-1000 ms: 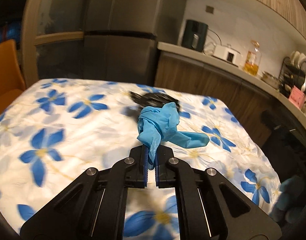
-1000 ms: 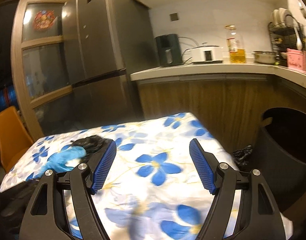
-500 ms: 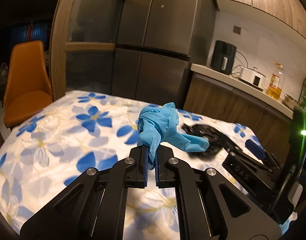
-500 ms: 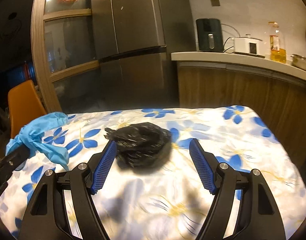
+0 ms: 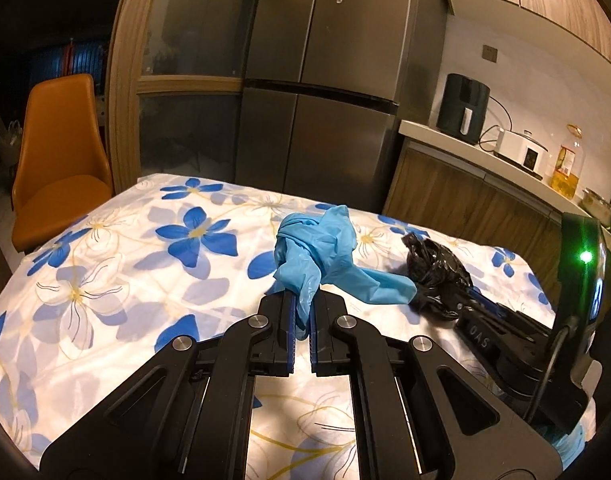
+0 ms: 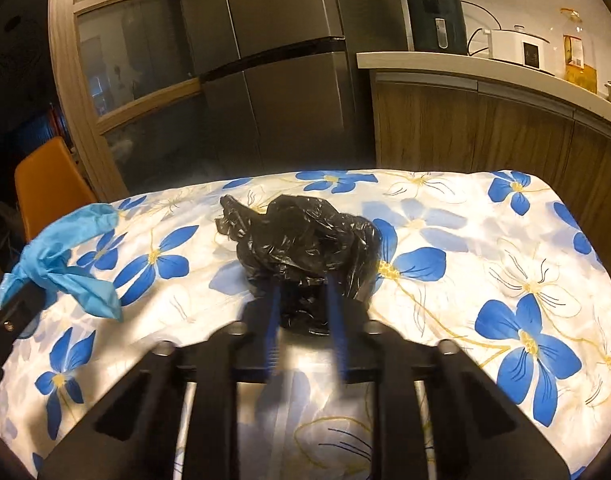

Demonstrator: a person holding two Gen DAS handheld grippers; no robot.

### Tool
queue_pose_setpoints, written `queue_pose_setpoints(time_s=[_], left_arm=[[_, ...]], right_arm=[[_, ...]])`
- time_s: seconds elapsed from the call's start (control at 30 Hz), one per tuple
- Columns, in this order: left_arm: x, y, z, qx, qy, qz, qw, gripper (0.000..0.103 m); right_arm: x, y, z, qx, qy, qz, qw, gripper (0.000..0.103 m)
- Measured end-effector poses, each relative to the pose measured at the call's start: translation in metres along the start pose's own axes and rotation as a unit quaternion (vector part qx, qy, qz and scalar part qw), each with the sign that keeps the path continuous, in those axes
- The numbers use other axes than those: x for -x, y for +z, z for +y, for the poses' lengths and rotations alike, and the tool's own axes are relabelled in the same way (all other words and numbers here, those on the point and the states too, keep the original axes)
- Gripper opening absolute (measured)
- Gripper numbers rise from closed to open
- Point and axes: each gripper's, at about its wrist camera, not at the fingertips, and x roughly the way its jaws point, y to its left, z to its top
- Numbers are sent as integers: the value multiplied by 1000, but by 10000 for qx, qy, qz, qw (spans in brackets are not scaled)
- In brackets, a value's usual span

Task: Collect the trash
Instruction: 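Grasp the black plastic bag with the right tool while the left tool grasps the blue glove, then carry the black bag and blue glove over the black bin with both tools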

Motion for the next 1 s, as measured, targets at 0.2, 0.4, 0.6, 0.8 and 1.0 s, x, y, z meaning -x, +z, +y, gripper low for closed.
queue_pose_setpoints(time_s=[0.2, 0.4, 0.6, 0.8, 1.0], left_arm=[[2, -1, -4, -69, -27, 2, 10000, 4], [15, -2, -17, -206, -133, -41, 9997, 4], [35, -5, -41, -374, -329, -110, 9987, 4], [62, -10, -78, -628, -622, -222, 9958, 4], [86, -15, -127, -900, -995, -321, 9904, 4]], right_arm=[[30, -4, -2, 2, 100, -298, 9995, 10], [84, -19, -14, -64, -23, -716, 9974, 10], [138, -30, -39, -297, -179, -1057, 9938, 9], [185, -41, -68, -501, -416, -1305, 9893, 9], [232, -49, -97, -650, -717, -1607, 9823, 9]])
